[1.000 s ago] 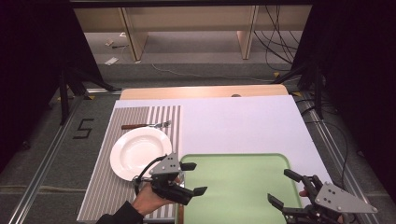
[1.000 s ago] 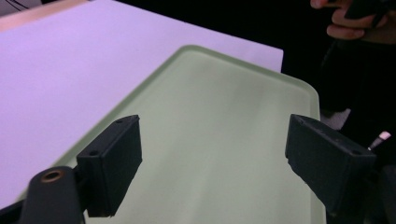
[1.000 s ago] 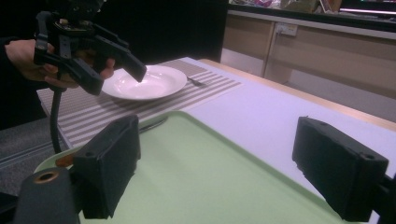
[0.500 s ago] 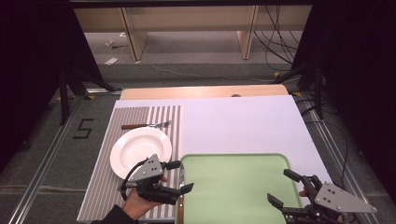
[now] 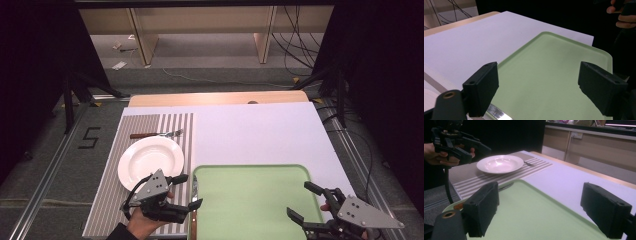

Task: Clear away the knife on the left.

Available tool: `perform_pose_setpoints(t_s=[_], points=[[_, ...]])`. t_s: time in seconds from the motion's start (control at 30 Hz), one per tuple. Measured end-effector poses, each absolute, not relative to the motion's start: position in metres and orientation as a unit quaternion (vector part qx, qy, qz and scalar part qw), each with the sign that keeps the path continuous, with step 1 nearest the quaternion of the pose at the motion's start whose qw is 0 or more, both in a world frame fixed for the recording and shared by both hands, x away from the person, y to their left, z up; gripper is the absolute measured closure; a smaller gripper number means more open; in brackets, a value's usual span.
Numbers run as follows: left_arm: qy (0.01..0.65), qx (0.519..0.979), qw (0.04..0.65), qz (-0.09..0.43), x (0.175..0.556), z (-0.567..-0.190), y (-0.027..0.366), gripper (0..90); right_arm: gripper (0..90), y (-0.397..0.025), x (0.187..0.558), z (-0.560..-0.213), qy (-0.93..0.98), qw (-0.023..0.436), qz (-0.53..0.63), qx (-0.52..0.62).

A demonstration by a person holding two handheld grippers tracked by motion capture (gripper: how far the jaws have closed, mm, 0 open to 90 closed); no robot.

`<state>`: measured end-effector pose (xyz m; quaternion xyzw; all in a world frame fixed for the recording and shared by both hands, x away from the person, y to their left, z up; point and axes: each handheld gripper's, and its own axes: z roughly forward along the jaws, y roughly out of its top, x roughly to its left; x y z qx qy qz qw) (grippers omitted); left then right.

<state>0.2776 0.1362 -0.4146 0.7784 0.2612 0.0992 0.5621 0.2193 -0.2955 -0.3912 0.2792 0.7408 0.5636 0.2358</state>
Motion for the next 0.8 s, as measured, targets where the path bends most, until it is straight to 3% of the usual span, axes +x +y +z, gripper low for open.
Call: perform_pose_setpoints(t_s=[0.8], points=[[0.254, 0.786, 0.559, 0.079, 0.2806, -0.4143, 0.1272, 16.1, 16.3, -0.2949, 0.2191, -0.3911, 0.743, 0.236, 0.562, 0.277]])
